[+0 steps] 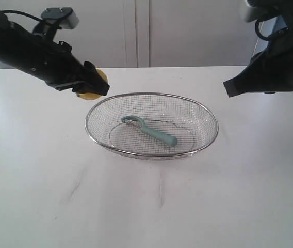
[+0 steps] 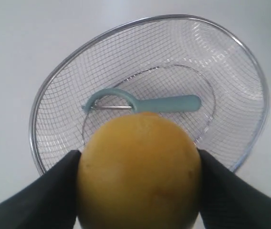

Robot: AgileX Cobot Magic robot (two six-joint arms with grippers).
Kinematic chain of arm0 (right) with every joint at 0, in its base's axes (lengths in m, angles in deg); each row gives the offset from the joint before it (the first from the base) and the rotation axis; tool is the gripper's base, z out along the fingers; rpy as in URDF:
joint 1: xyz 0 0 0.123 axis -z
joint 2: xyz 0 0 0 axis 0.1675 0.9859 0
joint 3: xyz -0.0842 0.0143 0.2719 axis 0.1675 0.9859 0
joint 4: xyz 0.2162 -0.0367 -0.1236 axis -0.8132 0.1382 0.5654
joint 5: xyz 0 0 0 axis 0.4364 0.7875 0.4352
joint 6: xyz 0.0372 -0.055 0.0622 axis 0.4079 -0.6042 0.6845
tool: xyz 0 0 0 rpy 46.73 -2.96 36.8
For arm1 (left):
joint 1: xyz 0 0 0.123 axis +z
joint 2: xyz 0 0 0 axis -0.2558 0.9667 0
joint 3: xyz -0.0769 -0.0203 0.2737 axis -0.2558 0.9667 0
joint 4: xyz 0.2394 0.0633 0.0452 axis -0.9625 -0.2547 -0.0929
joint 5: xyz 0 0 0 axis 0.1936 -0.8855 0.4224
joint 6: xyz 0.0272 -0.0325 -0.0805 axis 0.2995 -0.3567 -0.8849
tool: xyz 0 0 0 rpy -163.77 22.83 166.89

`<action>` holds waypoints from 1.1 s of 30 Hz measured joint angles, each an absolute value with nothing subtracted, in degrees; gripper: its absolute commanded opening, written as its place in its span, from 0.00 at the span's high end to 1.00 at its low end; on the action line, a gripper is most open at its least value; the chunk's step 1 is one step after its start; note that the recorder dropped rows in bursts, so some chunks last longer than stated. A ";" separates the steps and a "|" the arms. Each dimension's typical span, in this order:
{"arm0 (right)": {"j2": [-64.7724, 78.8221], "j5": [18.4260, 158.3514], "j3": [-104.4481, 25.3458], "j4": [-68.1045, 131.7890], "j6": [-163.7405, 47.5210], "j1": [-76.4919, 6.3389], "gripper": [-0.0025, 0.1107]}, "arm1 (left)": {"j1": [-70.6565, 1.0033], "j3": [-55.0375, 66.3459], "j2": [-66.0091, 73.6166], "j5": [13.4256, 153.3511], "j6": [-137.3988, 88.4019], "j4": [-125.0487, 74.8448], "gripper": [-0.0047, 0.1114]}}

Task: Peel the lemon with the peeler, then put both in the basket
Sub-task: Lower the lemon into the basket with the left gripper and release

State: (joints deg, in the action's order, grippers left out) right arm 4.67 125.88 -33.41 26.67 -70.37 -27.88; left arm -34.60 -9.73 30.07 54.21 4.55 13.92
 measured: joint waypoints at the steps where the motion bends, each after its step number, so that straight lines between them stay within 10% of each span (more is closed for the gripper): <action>1: 4.67 125.71 -33.41 26.68 -70.37 -27.88 0.98 | -34.71 -10.64 31.71 55.11 4.27 14.04 0.96; 25: 4.67 124.77 -33.41 26.20 -69.22 -27.88 0.98 | -44.87 -16.09 52.18 68.68 17.04 21.38 0.96; 33: 4.67 124.68 -33.41 26.08 -69.10 -27.88 0.98 | -44.87 -16.09 53.83 69.18 17.17 21.38 0.69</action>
State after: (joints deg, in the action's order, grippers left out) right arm 4.67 124.68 -33.41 26.08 -69.10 -27.88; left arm -44.87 -16.09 53.83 69.18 17.17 21.38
